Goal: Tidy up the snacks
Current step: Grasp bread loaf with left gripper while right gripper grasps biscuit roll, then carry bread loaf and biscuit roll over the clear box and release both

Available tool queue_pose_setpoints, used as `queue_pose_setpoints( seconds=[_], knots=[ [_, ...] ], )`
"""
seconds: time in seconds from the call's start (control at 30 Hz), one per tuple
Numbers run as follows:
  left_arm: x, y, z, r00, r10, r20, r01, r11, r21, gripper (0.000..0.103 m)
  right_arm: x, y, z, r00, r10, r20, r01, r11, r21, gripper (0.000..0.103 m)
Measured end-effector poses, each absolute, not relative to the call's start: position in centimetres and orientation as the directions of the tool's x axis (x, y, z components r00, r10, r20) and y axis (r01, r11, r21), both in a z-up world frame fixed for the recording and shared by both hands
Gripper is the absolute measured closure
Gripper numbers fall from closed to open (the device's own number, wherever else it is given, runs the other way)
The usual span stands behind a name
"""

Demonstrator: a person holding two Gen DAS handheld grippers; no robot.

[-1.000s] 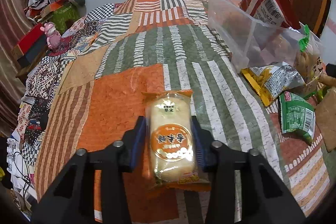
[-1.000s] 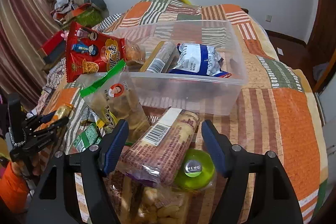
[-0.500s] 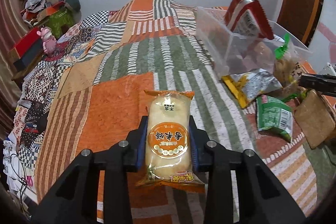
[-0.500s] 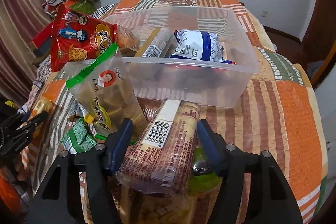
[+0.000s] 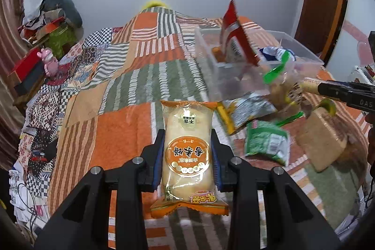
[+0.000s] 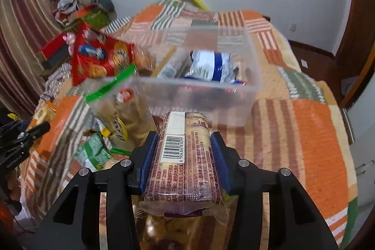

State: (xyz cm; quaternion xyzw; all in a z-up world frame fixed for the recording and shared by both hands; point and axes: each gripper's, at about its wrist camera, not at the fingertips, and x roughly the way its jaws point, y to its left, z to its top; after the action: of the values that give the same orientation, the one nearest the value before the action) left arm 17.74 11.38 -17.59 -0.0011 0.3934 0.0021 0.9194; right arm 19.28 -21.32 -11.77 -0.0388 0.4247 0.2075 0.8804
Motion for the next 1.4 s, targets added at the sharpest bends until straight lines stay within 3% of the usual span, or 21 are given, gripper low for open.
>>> queue_pose_setpoints(
  seconds=[0.5, 0.7, 0.97, 1.4],
  knots=[
    [21.0, 8.1, -12.4, 0.750, -0.052, -0.660, 0.024, 0.998, -0.052, 0.069, 18.2, -21.6, -6.0, 0.639, 0.427, -0.639, -0.453, 0.881, 0.137, 0.060],
    [24.6, 6.9, -12.5, 0.750, -0.024, -0.661, 0.033, 0.999, 0.001, 0.069, 19.2, -21.2, -5.2, 0.653, 0.443, -0.615, -0.461, 0.876, 0.141, 0.060],
    [28.1, 3.5, -13.1, 0.734, -0.081, -0.674, 0.123, 0.992, 0.015, 0.069, 20.9, -21.1, -5.5, 0.664, 0.430, -0.612, -0.454, 0.882, 0.127, 0.060],
    [32.8, 2.6, -13.7, 0.697, -0.129, -0.705, 0.136, 0.990, -0.046, 0.069, 24.6, -20.4, -6.7, 0.654, 0.401, -0.641, -0.444, 0.890, 0.104, 0.060]
  ],
)
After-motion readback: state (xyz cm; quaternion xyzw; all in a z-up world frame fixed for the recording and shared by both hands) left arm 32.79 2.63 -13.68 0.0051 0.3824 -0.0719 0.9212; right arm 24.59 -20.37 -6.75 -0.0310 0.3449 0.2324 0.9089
